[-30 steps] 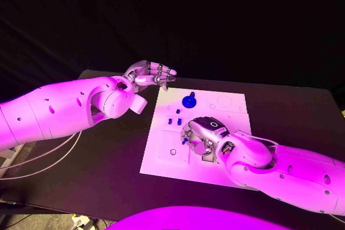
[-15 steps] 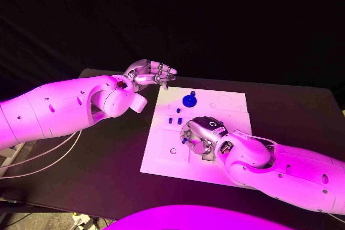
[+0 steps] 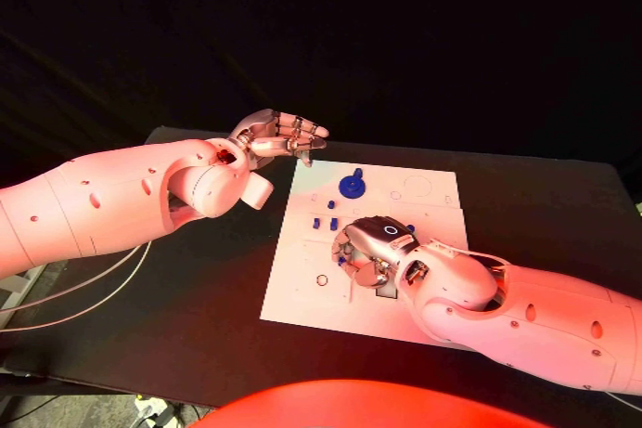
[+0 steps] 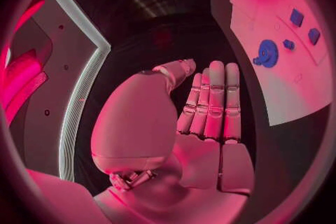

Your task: Assemble the parts on the task board

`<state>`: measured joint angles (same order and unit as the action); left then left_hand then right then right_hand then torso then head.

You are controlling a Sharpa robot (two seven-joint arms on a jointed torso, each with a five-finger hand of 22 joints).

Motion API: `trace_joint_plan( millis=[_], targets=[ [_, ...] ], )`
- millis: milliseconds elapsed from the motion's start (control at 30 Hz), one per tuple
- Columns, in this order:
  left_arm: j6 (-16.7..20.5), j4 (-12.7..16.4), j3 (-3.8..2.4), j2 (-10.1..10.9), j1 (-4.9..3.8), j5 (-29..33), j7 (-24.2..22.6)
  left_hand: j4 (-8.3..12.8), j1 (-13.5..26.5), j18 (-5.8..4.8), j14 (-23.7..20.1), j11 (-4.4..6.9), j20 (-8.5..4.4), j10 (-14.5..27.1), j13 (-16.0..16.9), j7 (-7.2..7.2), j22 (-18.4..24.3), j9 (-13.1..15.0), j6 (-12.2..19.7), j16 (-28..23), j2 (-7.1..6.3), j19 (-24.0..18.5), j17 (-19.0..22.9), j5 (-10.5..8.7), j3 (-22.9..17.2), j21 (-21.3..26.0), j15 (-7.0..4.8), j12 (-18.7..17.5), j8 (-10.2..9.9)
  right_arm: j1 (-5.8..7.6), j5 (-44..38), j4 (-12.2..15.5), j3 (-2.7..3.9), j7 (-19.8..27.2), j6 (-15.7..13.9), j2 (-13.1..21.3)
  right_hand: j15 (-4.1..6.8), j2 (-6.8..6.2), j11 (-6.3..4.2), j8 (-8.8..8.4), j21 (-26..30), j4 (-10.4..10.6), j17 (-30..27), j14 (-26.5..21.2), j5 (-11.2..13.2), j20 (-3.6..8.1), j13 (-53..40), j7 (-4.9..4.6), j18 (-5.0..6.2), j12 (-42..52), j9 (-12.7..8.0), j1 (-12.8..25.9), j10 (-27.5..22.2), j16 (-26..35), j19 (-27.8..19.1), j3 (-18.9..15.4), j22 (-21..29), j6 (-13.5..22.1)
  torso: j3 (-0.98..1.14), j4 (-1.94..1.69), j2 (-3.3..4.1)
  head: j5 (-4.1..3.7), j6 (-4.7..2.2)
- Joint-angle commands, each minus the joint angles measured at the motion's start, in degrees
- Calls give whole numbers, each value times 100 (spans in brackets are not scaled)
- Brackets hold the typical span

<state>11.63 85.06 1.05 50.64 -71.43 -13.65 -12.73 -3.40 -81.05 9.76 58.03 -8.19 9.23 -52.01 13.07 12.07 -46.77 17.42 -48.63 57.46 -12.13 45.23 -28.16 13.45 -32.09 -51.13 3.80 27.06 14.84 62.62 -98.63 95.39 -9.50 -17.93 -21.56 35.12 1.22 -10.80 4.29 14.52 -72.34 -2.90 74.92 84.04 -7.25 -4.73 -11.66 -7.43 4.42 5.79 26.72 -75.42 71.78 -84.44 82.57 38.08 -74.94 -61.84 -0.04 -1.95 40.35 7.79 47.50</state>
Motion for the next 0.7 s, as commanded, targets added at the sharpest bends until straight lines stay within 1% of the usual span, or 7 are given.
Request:
trace_joint_plan(
  millis=[33, 100, 233, 267, 300, 500, 700],
  targets=[
    [-67, 13, -4, -6, -3, 31, -18, -3, 18, 62, -37, 2, 40, 42, -8, -6, 5, -6, 41, -30, 28, -14, 5, 15, 27, 21, 15, 36, -29, -22, -16, -18, -24, 16, 190, -10, -53, -24, -60, -88, 53, 20, 367, 356, -23, -31, 21, -21, -74, -58, -41, 82, -23, 16, -28, -47, -747, 129, 3, 3, -2, 3, 4],
    [-70, 13, -4, -5, -3, 31, -14, -3, 18, 62, -37, 2, 40, 42, -8, -6, 5, -6, 41, -30, 28, -14, 5, 15, 27, 21, 15, 36, -29, -22, -7, -23, -25, 6, 159, -3, -93, -67, -9, -195, 100, 48, 366, 355, -26, -62, 53, -59, -68, -152, -85, 141, -150, 16, -44, -58, -731, 291, 4, 5, -2, 3, 2],
    [-78, 13, -4, -2, -3, 31, -10, -3, 18, 62, -37, 2, 40, 42, -8, -6, 5, -6, 41, -30, 28, -14, 5, 15, 27, 21, 15, 36, -29, -22, 0, -12, -26, -60, 64, 20, -132, -140, 32, -370, 238, 70, 345, 346, -24, -105, 92, -70, -41, -220, -153, 194, -308, 26, -93, -54, -679, 554, 6, 5, -1, 0, 2],
    [-79, 13, -4, -2, -3, 31, -10, -3, 18, 62, -37, 2, 40, 42, -8, -6, 5, -6, 41, -30, 28, -14, 5, 15, 27, 21, 15, 36, -29, -22, 1, -6, -26, -75, 44, 27, -132, -144, 34, -375, 243, 70, 347, 346, -24, -107, 94, -70, -41, -219, -155, 195, -316, 25, -95, -54, -677, 562, 6, 5, -1, 0, 2],
    [-81, 12, -4, -2, -3, 31, -9, -3, 18, 62, -37, 2, 40, 42, -8, -6, 5, -6, 41, -30, 28, -14, 5, 15, 27, 21, 15, 36, -29, -22, 2, 8, -27, -95, 14, 41, -142, -187, 45, -437, 291, 72, 324, 338, -27, -119, 111, -80, -32, -208, -178, 212, -383, 37, -111, -62, -659, 658, 6, 5, -1, 0, 2],
    [-87, 9, -4, 2, -3, 33, -8, -5, 20, 63, -41, 3, 44, 45, -7, -7, 8, -5, 40, -33, 29, -17, 5, 14, 31, 29, 16, 43, -27, -22, 4, 113, -27, -131, -75, 136, -163, -277, 71, -531, 443, 92, 263, 319, -20, -140, 145, -86, -5, -199, -211, 266, -548, 71, -163, -94, -598, 794, 7, 8, -3, -15, -6],
    [-100, 7, -3, 7, -3, 51, -6, -37, 60, 63, -43, 4, 53, 52, -5, -14, 22, 4, 11, -31, 36, -23, 1, -1, 59, 54, 21, 59, -6, -1, 4, 328, -20, -162, -186, 346, -207, -378, 125, -644, 683, 128, 164, 289, 13, -179, 193, -43, 34, -174, -248, 315, -810, 129, -242, -196, -498, 974, 2, 10, -7, -45, -27]
  ],
)
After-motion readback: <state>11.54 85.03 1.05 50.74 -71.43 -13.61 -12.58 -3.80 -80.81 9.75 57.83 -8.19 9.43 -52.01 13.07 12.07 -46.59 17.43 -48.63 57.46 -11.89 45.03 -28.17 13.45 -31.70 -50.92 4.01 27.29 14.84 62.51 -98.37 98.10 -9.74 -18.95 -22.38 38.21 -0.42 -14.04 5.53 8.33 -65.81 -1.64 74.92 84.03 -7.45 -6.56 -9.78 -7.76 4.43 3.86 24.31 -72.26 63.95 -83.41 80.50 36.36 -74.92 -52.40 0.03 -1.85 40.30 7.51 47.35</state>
